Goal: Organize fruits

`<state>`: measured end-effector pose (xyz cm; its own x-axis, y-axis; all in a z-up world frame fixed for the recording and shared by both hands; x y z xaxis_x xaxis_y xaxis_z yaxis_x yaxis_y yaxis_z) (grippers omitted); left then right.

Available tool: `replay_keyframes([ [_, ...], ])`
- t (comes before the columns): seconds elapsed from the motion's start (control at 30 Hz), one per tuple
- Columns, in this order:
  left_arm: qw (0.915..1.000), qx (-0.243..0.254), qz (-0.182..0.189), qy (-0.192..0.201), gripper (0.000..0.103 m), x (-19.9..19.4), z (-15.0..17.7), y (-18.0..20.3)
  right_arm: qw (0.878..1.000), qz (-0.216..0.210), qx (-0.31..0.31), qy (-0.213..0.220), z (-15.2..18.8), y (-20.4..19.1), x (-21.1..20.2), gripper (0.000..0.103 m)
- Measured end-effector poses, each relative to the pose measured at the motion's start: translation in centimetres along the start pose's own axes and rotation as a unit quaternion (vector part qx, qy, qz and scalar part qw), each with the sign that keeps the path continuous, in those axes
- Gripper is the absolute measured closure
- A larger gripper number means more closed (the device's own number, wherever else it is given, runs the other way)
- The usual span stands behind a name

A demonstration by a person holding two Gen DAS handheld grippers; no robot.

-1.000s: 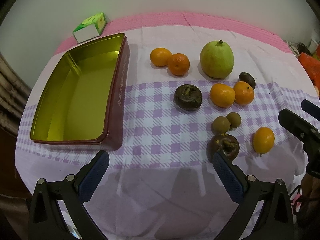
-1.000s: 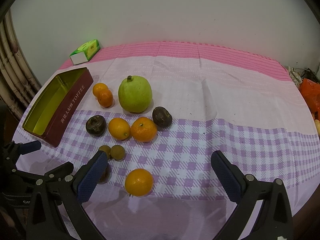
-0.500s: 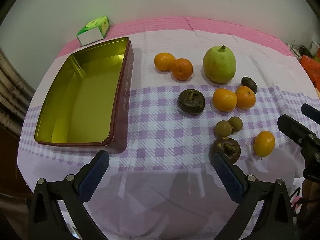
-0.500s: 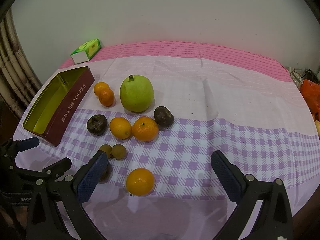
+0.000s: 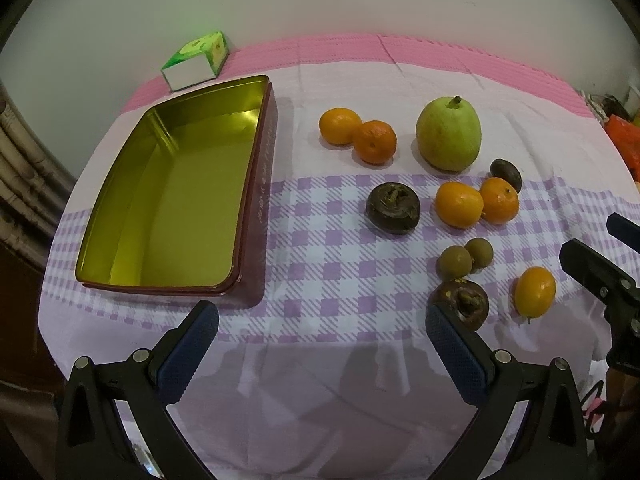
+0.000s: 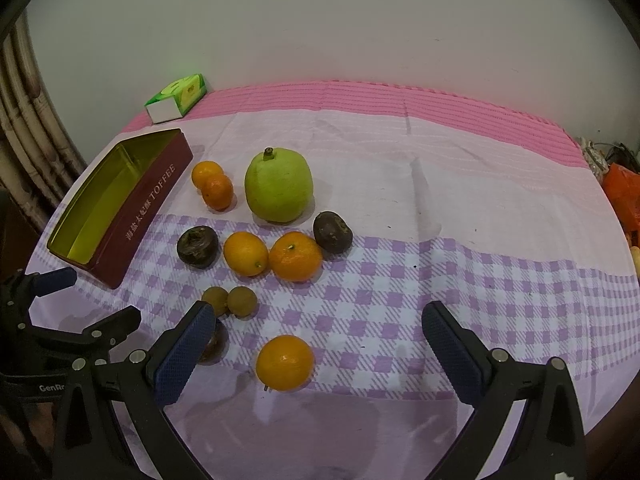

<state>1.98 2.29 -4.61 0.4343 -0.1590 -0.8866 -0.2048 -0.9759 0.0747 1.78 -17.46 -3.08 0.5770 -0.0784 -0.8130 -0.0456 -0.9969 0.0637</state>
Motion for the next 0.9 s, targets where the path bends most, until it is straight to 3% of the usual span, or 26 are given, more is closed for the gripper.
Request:
replay_keyframes([
  [0.9, 0.9999, -0.001, -0.014, 0.007, 0.0, -0.4, 0.0, -1.6, 0.999, -0.003, -0.025, -0.029, 0.9, -0.7, 0.8, 0.002],
])
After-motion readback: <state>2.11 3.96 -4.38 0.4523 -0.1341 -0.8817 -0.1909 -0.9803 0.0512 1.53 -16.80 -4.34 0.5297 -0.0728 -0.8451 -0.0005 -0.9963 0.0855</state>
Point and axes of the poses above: each gripper's, at about its wrist camera, not at the fingertips, and x roughly the way its jaws point, y to its right, z to its underside, the point moved 4 cm from there along x, roughly the way its jaws point, and after that the axes turned 9 degrees about z, right-handed, at the moved point
